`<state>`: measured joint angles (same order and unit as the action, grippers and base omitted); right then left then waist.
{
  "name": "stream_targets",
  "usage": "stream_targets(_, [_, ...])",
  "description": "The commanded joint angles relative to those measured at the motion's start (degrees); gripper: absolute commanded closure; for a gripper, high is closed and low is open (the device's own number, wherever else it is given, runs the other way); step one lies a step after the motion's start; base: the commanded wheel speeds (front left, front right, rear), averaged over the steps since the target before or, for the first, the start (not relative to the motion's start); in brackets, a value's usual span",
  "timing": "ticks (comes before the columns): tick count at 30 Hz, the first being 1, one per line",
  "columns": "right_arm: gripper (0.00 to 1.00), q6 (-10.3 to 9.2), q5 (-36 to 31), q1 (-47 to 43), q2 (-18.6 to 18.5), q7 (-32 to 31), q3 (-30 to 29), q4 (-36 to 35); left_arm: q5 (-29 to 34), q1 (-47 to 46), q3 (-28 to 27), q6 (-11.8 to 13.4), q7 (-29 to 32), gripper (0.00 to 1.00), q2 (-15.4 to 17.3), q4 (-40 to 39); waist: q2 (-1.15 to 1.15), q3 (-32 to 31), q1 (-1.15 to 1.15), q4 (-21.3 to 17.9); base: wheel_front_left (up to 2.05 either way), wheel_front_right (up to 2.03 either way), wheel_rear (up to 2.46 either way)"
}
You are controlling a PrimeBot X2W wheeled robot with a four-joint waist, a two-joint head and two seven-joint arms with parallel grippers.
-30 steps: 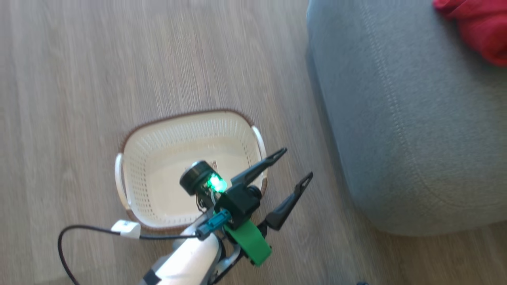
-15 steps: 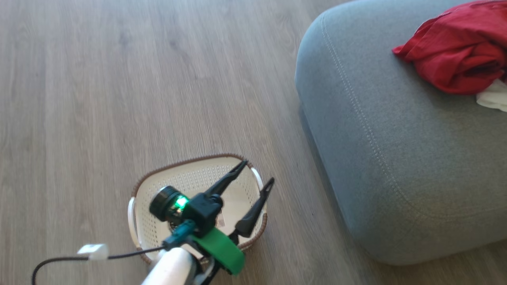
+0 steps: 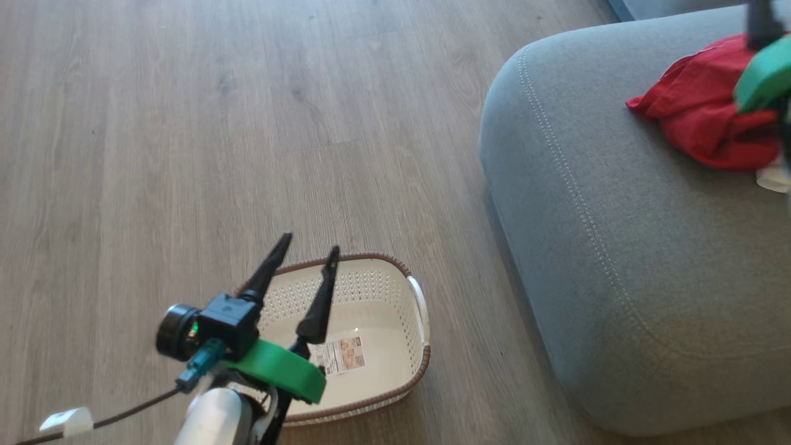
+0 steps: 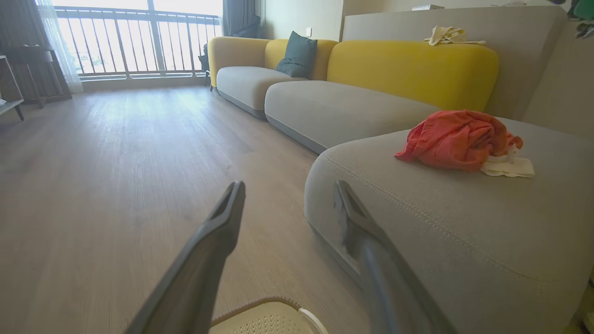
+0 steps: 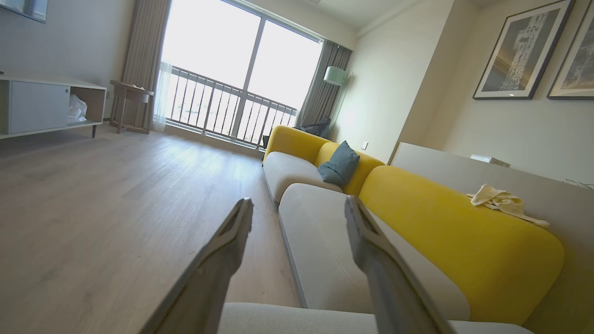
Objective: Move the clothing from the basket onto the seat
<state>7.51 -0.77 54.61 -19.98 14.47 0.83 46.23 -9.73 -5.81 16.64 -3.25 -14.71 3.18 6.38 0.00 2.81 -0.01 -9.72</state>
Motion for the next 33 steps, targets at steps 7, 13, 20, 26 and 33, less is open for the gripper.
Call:
stream_targets(7, [0.00,-0.02,8.1,-12.5,-0.7,0.5,4.9,-23.0,1.2,-2.4,-6.1,6.4,-0.3,0.00,-0.3,-4.3,0.00,-0.3,0.01,2.3,0.00,0.00,0.00])
stream_targets(13, [0.00,-0.02,7.1,-20.5,1.8,0.5,7.7,-33.2,1.5,-2.3,-9.5,12.7,-0.3,0.00,-0.3,-6.7,0.00,-0.6,0.01,3.6,0.00,0.00,0.00])
stream_targets(20, [0.00,-0.02,10.5,-29.4,8.8,0.5,6.0,-37.3,3.7,-1.0,-11.3,16.3,-0.3,0.00,-0.3,-7.8,0.00,-0.5,0.01,4.6,0.00,0.00,0.00])
stream_targets(26, [0.00,-0.02,17.3,-37.2,13.9,0.5,4.2,-34.0,3.3,1.3,-11.3,17.3,-0.3,0.00,-0.3,-5.8,0.00,-1.2,0.01,5.6,0.00,0.00,0.00])
stream_targets(33, [0.00,-0.02,18.0,-42.5,15.5,0.5,2.8,-31.1,1.8,3.2,-11.1,17.0,-0.3,0.00,-0.3,-1.1,0.00,-1.4,0.01,6.8,0.00,0.00,0.00])
